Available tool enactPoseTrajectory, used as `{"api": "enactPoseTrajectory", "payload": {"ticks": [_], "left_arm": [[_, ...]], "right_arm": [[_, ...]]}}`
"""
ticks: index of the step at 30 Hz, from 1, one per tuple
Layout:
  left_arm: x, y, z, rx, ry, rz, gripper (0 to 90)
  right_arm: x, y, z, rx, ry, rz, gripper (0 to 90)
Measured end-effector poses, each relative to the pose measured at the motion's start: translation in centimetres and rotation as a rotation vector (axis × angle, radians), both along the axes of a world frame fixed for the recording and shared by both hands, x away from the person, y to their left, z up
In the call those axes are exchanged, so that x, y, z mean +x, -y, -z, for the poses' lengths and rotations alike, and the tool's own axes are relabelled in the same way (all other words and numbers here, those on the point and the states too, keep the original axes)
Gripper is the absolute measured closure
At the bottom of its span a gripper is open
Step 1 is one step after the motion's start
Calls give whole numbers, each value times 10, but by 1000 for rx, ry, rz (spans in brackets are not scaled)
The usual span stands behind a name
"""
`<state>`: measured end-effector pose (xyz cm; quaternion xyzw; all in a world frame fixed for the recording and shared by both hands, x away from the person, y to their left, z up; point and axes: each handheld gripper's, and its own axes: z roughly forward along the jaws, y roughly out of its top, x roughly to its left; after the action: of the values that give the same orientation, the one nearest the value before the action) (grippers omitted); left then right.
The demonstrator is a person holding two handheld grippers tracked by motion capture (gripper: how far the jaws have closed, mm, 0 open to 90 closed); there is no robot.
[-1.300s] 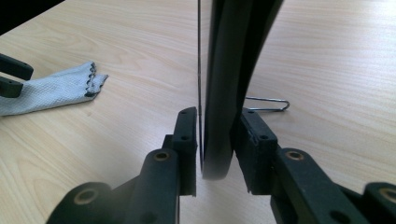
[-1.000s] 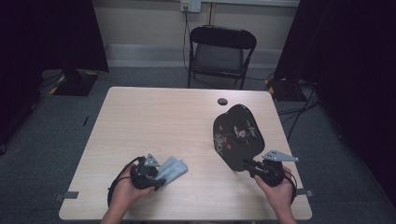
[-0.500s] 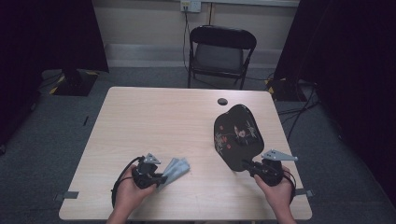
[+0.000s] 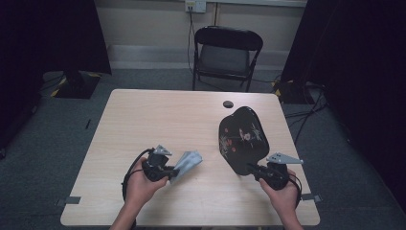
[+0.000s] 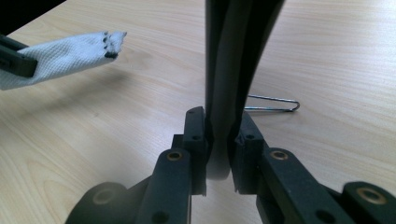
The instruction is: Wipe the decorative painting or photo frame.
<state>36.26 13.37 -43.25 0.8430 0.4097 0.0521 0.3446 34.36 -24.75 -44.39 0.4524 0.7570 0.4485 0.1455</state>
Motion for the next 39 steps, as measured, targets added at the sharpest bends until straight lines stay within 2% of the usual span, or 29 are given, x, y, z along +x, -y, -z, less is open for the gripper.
{"api": "enactPoseTrajectory", "payload": {"ticks": [4,6,8,16,19,21,22,28,31,35,38,39], "left_arm": [[6,6,-8,-6,-1,13,790],[9,8,-13,2,12,10,790],[11,10,-17,-10,27,3,790],[19,15,-36,-25,41,6,790],[22,18,-38,-10,38,21,790],[24,21,-35,9,46,16,789],[25,22,-33,20,37,18,789],[30,26,-31,-4,34,16,789],[32,29,-28,24,23,24,788],[32,32,-12,75,13,25,785],[30,32,5,102,-3,20,782],[28,32,16,106,-17,21,780]], "right_arm": [[0,0,0,3,-4,1,791],[0,0,0,-1,-1,-1,791],[1,0,0,-2,-3,-2,791],[1,0,0,-4,-3,-5,791],[1,0,0,-6,-3,-9,792],[1,0,0,-6,-3,-9,792],[1,0,0,-6,-3,-9,792],[2,0,0,-7,-5,-11,791],[2,1,0,-9,-4,-13,791],[1,1,0,-9,-2,-16,791],[1,1,1,-8,-1,-17,791],[1,2,1,-8,-2,-17,791]]}}
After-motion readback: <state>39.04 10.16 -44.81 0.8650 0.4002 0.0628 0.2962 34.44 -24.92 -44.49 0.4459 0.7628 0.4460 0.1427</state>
